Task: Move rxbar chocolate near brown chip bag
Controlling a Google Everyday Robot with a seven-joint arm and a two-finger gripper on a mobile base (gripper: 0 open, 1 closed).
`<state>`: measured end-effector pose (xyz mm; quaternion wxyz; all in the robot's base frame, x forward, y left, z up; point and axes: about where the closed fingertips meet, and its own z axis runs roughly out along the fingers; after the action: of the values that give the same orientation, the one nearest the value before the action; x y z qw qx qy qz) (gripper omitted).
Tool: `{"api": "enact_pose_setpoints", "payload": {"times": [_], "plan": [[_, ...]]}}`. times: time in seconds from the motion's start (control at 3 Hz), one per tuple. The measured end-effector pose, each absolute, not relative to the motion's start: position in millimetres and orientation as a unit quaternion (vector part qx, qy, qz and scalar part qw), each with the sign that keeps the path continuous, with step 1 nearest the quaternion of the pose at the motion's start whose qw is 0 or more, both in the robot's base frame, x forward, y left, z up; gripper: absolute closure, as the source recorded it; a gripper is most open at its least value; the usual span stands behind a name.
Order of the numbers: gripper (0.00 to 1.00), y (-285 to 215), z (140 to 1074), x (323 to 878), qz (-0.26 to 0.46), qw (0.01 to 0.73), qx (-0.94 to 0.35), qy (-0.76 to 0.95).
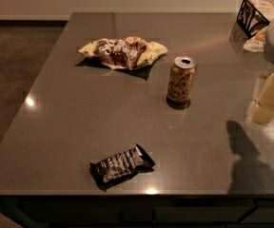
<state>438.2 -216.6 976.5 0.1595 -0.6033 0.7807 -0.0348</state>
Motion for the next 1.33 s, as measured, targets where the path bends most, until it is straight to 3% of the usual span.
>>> {"api": "enact_pose_setpoints", "payload": {"times": [0.33,0.67,1.33], "plan": [[0.00,-216,977,438,-0.035,0.160,-0.603,0.781],[0.00,-184,972,433,-0.014,0.171,-0.636,0.752],[0.00,-81,940,393,0.028,0.164,-0.726,0.668]]}}
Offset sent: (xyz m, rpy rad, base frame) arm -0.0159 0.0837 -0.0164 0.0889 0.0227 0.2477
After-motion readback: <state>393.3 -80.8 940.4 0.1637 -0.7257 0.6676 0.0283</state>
